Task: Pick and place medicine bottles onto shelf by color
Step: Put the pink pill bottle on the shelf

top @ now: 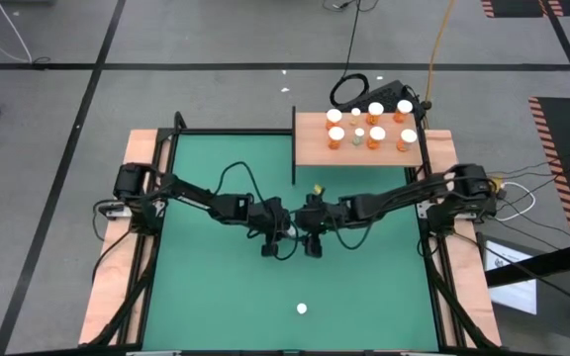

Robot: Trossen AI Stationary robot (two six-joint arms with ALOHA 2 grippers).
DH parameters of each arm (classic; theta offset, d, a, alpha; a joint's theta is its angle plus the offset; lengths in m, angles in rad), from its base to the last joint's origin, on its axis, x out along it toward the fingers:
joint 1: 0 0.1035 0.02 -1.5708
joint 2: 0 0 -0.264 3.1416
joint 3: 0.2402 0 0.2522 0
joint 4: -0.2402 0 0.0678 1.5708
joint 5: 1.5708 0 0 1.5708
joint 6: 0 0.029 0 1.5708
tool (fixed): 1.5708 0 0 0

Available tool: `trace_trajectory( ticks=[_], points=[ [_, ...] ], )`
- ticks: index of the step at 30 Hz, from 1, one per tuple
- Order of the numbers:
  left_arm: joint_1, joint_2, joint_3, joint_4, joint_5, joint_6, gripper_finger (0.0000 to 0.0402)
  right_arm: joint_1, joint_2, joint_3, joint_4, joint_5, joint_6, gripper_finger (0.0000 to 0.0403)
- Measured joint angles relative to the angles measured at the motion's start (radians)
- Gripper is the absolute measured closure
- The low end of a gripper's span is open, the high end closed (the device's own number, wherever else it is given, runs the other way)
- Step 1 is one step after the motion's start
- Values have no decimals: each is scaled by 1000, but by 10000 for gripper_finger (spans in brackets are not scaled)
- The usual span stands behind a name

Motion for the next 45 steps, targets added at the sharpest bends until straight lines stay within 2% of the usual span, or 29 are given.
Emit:
trace_trajectory(
  ticks=[9,17,22,40,45],
  points=[
    [-34,0,-1,-7,0,-25,309,7,24,-4,53,2,-15,149],
    [-66,0,-2,-9,-17,-25,309,35,24,-87,262,0,-6,149],
    [-68,1,-2,-10,-23,-38,309,40,24,-130,316,0,18,149],
    [-68,2,-2,-18,-23,-40,309,40,105,-142,388,2,37,151],
    [-68,2,-2,-17,-23,-43,309,40,105,-141,389,3,10,178]
  ],
)
